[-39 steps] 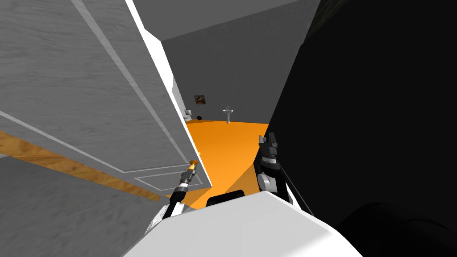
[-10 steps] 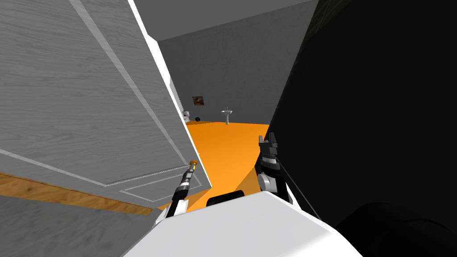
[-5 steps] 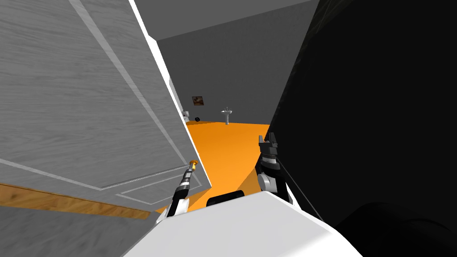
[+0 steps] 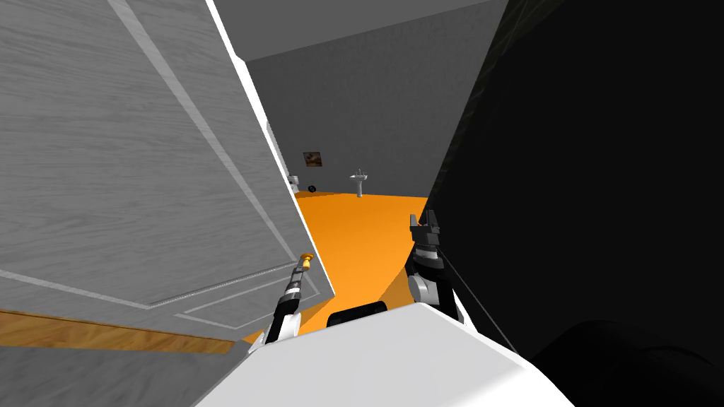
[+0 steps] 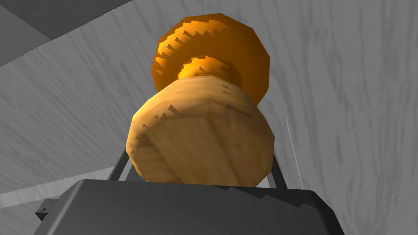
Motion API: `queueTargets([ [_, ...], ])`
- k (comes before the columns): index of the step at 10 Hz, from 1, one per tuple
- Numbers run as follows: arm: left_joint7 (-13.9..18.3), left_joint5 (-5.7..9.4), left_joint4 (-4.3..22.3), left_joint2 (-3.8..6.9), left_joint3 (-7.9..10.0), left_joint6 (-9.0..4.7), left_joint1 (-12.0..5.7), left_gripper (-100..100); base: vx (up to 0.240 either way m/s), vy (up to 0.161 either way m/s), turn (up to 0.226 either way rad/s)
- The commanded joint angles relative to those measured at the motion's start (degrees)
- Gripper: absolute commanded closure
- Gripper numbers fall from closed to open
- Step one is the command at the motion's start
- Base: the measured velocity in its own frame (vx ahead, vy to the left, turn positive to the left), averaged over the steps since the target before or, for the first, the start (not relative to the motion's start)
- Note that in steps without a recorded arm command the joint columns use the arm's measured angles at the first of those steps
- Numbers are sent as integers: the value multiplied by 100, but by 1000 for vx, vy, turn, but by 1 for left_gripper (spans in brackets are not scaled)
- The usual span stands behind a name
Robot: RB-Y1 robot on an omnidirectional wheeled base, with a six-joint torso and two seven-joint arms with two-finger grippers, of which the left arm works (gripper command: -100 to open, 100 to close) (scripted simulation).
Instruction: Push the door open
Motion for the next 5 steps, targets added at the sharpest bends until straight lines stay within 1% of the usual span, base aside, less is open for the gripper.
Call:
queueTargets([
  [1,286,187,14,-13,-8,-35,-57,100,67,6,-11],
  [2,387,187,14,-13,-8,-35,-57,100,45,6,-6],
  [3,590,306,9,-29,-23,-33,-63,100,40,8,-10],
  [4,624,306,9,-29,-23,-33,-63,100,35,7,-3],
  [5,850,426,4,-45,-38,-31,-70,100,47,5,-12],
])
